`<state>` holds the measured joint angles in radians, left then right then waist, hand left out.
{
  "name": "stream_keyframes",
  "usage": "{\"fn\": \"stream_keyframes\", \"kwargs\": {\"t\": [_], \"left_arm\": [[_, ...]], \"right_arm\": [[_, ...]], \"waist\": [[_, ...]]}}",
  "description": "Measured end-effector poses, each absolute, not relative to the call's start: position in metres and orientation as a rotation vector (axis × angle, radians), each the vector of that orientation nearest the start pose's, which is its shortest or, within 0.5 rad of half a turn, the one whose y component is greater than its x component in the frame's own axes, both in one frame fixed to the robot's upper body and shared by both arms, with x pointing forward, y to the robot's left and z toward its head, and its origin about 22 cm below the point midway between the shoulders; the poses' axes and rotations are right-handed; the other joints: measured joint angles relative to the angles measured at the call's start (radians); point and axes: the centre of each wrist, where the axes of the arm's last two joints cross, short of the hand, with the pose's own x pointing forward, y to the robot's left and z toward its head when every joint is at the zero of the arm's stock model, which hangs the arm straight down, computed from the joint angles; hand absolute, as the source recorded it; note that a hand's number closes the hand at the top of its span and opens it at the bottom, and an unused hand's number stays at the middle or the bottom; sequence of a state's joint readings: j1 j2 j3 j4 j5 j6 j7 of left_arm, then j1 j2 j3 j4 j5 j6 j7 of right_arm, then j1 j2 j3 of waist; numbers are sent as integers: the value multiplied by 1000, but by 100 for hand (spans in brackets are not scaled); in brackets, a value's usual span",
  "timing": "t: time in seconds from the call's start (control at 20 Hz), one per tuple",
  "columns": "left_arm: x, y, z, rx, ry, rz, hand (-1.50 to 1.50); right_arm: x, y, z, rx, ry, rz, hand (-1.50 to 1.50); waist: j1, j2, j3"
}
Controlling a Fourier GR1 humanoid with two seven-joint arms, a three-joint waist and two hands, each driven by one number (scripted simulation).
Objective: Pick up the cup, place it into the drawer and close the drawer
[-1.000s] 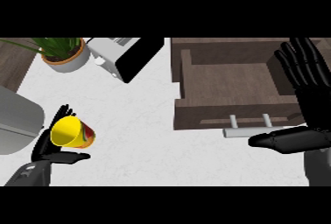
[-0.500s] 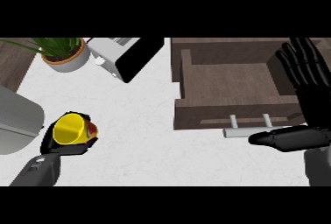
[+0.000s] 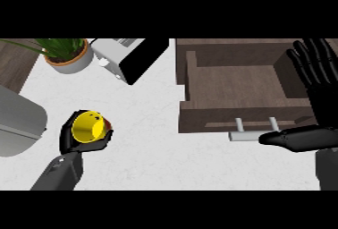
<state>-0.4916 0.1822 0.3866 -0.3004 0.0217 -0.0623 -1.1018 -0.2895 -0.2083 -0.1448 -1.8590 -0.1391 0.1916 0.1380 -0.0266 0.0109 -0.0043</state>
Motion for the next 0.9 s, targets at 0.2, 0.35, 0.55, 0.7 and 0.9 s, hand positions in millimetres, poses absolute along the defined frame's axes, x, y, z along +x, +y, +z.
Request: {"fn": "stream_keyframes", "kwargs": {"t": [0.2,0.35,0.55,0.7,0.9], "left_arm": [[302,280,-123,90,-1953,202,150],[322,264,-107,13,-2005,175,150],[354,242,-74,-88,-2083,111,150],[376,218,-44,-161,-2126,65,150],[400,183,2,-249,-2154,-9,150]], "right_arm": [[275,-268,151,49,-1987,270,-150],[275,-269,150,44,-1984,266,-150],[268,-271,144,28,-1978,276,-150],[266,-272,147,18,-1976,265,-150],[267,-274,146,12,-1970,260,-150]], "waist": [[6,-3,1],[12,-7,3],[21,-13,4],[27,-16,5],[31,-18,5]]}}
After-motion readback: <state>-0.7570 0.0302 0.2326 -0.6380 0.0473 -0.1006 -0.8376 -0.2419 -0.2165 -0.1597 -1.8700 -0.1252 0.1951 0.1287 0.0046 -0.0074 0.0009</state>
